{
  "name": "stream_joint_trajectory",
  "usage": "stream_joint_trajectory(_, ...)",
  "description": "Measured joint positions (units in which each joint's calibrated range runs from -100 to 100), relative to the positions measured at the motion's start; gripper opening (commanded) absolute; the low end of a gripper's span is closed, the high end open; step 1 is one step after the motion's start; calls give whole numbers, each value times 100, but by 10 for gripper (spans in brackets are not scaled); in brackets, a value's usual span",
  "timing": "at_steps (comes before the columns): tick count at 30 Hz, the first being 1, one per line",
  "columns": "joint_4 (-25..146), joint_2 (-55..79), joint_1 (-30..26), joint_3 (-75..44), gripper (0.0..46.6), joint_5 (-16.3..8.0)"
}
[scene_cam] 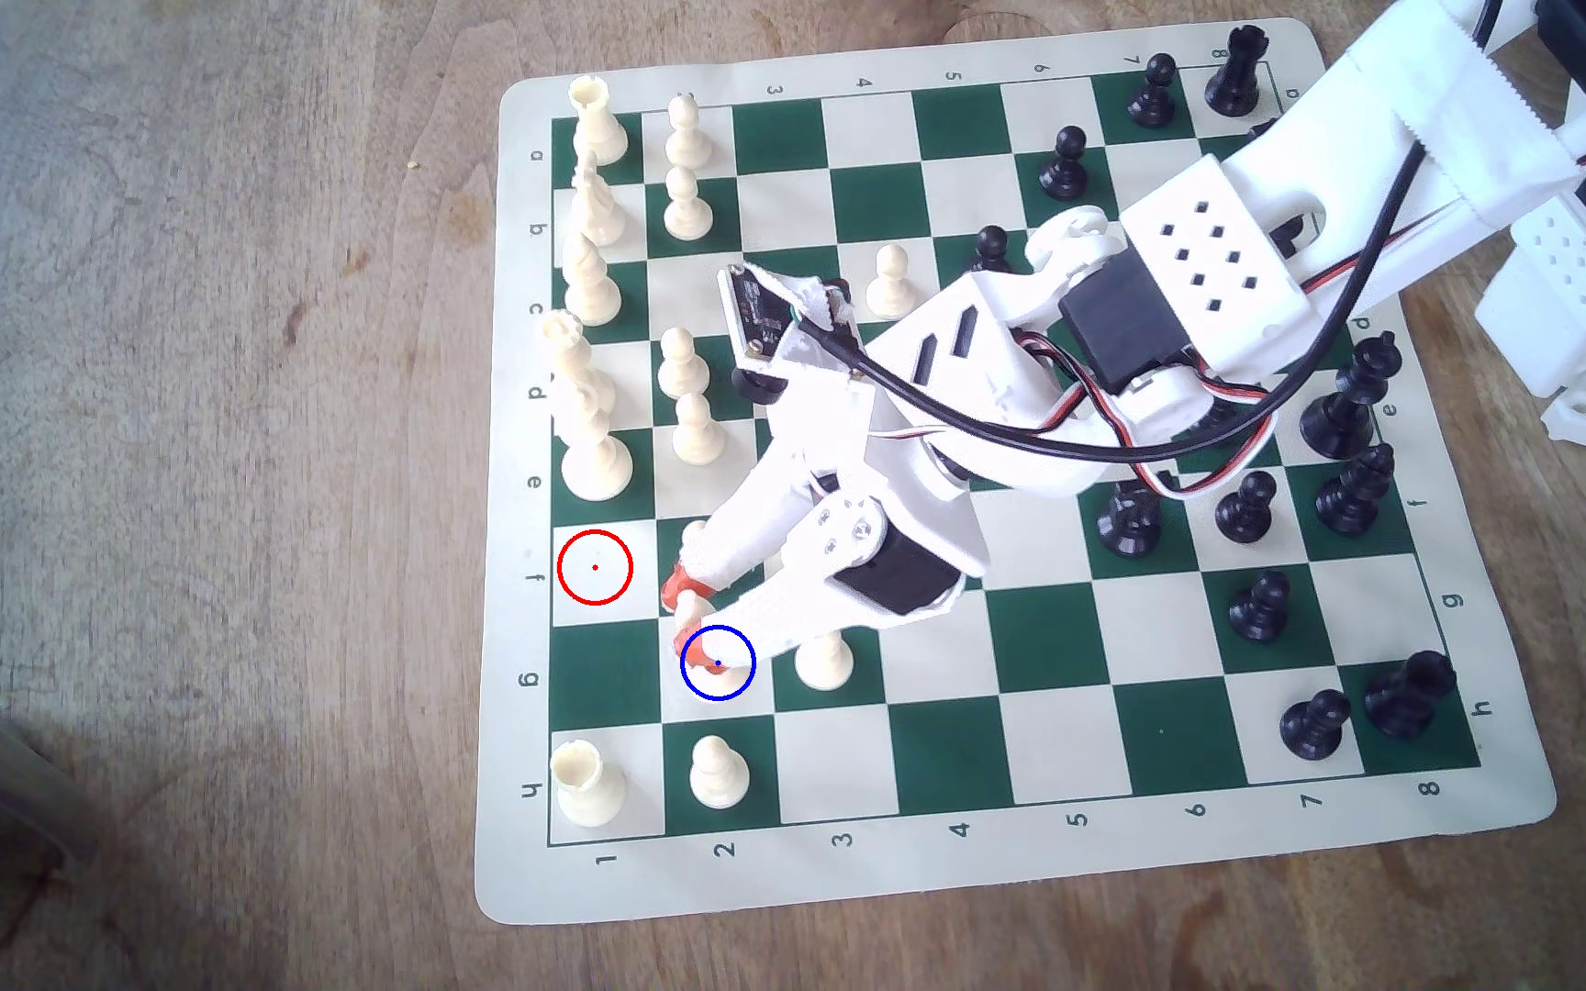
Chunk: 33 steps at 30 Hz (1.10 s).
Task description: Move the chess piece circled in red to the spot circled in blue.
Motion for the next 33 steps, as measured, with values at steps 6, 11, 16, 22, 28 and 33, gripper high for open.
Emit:
stream_joint_trajectory(6,-120,101,0,0,3,29)
stream_joint_trajectory(11,-151,251,0,0,3,29)
stream_joint_trajectory(16,-151,268,0,0,3,98)
stream_joint_trajectory(22,-127,268,0,0,4,225)
stream_joint_trajectory(28,-16,268,74,0,4,269)
stream_joint_trajectory(33,8,385,103,0,4,269)
